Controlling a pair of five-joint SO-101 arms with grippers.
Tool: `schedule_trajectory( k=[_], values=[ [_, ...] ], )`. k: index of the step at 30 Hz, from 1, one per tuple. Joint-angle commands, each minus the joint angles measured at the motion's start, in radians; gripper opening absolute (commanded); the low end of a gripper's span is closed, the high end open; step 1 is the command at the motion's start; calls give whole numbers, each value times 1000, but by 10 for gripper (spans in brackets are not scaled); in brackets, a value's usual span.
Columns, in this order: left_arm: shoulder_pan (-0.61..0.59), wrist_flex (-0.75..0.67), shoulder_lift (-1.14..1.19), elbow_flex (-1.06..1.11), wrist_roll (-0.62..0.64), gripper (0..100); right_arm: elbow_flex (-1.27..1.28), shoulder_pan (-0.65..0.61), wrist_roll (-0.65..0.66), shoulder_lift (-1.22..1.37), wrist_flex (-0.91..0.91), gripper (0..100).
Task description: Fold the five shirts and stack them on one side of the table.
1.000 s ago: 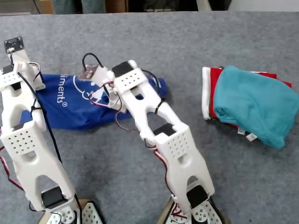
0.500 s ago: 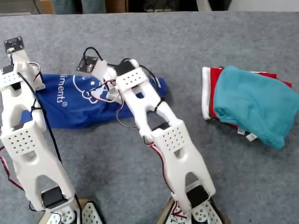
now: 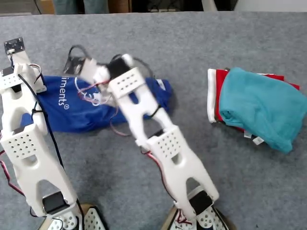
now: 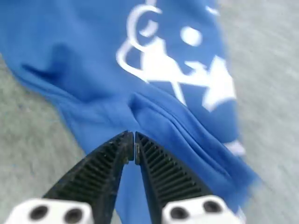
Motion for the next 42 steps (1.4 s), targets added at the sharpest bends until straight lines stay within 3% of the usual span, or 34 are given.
schedule_trajectory(
  k=[1,9,16,22,31,35,39,42],
  values=[
    [-25,3,0,-27,5,33,-12,-21,0,84,-54,15],
    [-28,3,0,-27,9,33,-407,100,-8,65,110,15],
    [-25,3,0,-27,6,33,-252,256,0,-22,101,15],
    [-36,3,-3,-27,11,33,-94,319,0,111,-58,15],
    [-48,15,-6,-31,11,32,-404,336,0,88,107,15],
    [-51,147,-6,-180,12,33,-344,404,-12,-54,112,15],
    [-87,364,-6,-429,26,39,-295,457,-203,-236,114,15],
    [-133,552,-6,-642,44,127,-186,468,-292,-390,114,15]
  ],
)
